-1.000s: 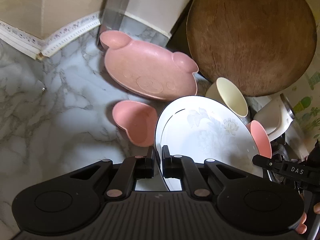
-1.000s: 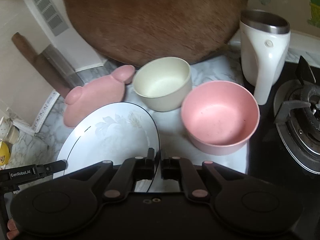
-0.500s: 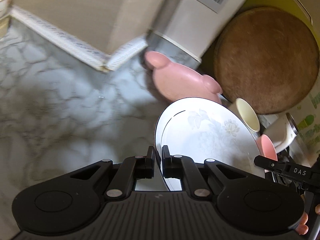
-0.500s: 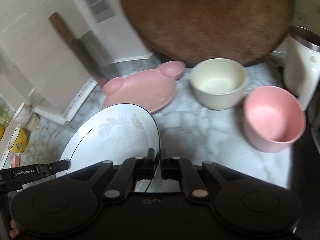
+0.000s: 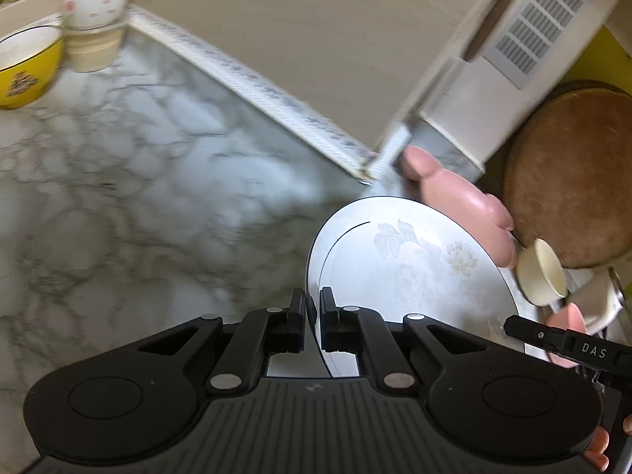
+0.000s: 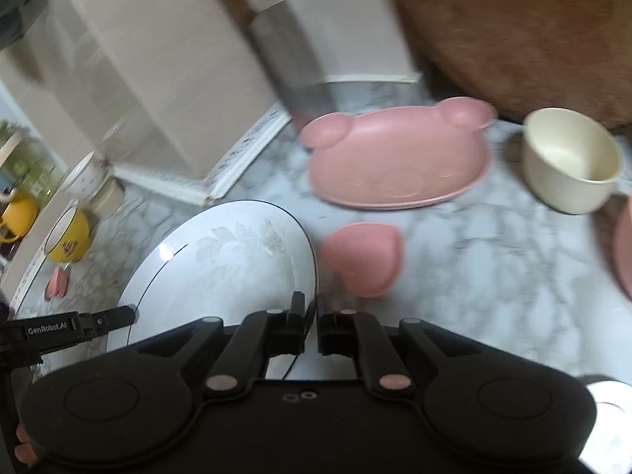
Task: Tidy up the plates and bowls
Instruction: 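Lift the white floral plate with both grippers and carry it toward the yellow bowl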
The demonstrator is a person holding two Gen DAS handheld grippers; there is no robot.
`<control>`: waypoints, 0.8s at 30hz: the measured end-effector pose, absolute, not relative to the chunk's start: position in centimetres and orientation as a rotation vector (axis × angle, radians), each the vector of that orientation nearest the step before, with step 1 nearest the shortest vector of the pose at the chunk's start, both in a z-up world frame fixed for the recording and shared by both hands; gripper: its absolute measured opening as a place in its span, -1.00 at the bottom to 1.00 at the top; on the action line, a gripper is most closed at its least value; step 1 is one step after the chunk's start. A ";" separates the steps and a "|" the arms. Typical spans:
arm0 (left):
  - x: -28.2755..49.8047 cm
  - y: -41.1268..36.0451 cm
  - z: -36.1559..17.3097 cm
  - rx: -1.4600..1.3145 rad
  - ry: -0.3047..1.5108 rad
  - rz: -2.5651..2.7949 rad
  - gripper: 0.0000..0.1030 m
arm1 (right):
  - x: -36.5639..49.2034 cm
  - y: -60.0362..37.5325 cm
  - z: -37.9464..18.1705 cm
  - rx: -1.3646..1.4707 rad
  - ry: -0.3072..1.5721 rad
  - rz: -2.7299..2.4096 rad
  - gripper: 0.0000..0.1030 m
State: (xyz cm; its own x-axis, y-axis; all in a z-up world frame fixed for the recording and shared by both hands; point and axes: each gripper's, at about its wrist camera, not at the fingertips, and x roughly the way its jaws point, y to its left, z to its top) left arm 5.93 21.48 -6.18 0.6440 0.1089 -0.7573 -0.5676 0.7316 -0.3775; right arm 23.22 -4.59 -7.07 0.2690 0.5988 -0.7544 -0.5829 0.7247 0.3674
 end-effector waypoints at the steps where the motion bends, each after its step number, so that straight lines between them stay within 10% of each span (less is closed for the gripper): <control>1: 5.6 21.9 -6.3 -0.648 0.783 0.427 -0.89 | 23.0 -4.1 -7.3 0.011 1.031 0.803 -0.87; 24: 3.6 25.9 -9.1 -0.657 0.809 0.553 -0.89 | 21.4 1.2 -10.3 -0.085 1.066 0.862 -0.85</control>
State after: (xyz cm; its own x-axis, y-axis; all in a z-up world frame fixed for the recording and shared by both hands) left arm 3.56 25.88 -9.07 0.5729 0.1973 -0.7955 -0.6697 0.6723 -0.3155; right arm 21.40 1.24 -10.30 0.1996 0.5766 -0.7923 -0.6540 0.6805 0.3305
